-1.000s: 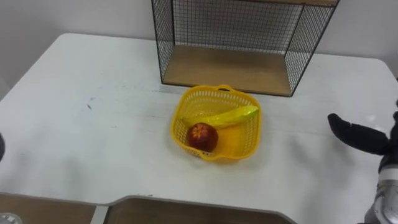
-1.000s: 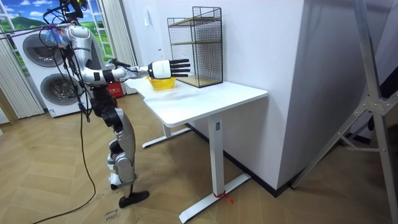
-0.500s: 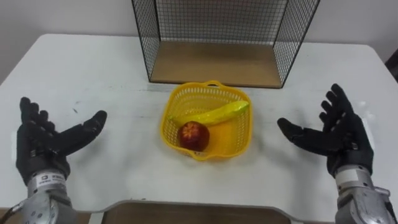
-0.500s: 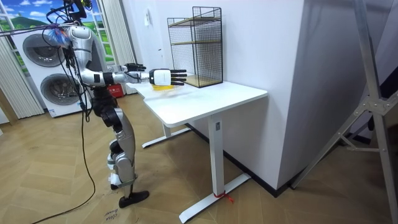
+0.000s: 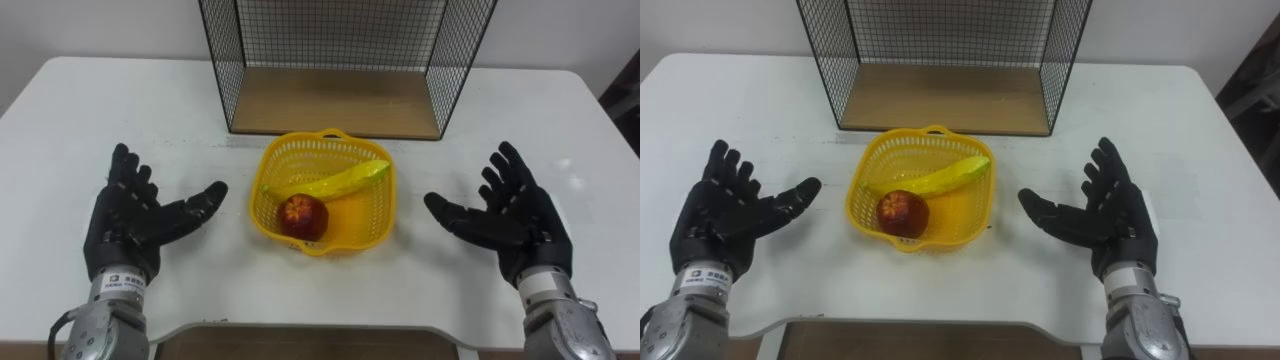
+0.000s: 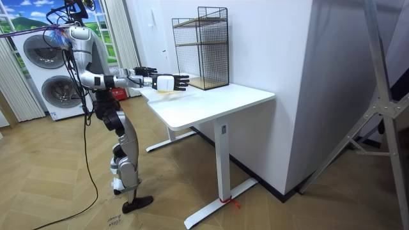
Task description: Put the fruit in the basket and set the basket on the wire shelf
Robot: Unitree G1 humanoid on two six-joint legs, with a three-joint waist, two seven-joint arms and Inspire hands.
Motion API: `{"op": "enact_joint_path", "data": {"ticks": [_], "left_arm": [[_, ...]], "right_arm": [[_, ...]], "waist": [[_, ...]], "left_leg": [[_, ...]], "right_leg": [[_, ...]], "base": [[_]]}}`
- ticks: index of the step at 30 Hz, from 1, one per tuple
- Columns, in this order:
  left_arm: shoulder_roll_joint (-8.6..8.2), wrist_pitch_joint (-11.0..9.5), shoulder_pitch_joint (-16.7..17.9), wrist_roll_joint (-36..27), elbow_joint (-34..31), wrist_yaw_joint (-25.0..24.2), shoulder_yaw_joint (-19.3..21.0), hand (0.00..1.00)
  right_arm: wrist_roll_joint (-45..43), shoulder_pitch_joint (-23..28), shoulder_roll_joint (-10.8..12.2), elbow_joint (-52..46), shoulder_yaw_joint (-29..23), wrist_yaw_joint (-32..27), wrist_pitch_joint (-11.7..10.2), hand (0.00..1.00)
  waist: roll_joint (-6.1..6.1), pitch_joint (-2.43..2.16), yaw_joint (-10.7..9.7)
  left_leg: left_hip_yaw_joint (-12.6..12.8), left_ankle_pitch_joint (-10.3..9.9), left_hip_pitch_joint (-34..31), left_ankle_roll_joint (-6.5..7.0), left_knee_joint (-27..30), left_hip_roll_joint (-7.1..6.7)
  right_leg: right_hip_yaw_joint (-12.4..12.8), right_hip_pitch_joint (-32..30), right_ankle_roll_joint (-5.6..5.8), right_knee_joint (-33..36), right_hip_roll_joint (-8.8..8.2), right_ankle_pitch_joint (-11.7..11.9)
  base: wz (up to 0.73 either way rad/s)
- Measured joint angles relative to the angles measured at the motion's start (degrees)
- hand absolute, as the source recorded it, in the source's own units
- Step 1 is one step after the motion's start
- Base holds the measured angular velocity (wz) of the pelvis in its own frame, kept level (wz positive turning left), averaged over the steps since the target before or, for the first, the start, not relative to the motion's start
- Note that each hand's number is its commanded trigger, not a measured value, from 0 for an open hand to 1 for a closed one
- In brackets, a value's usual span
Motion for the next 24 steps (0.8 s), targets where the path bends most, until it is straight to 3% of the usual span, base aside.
{"op": "enact_joint_path", "data": {"ticks": [14,24], "left_arm": [[0.01,-0.1,0.0,-0.8,3.3,-3.9,-3.8,0.00],[-0.60,-0.1,0.0,-0.9,6.5,-6.4,-4.8,0.00]], "right_arm": [[1.9,-1.7,0.5,2.5,4.0,3.5,-0.7,0.00],[4.2,-1.7,1.3,2.8,4.3,6.7,-0.7,0.00]], "waist": [[-0.88,0.21,0.2],[0.47,-0.22,-0.3]], "left_leg": [[-0.1,0.0,0.0,0.00,0.1,0.02],[0.1,0.0,0.1,0.00,0.0,0.04]], "right_leg": [[-0.3,0.1,-0.08,0.0,-0.01,0.1],[-0.1,0.1,-0.09,0.0,0.01,0.1]], "base": [[0.00],[0.00]]}}
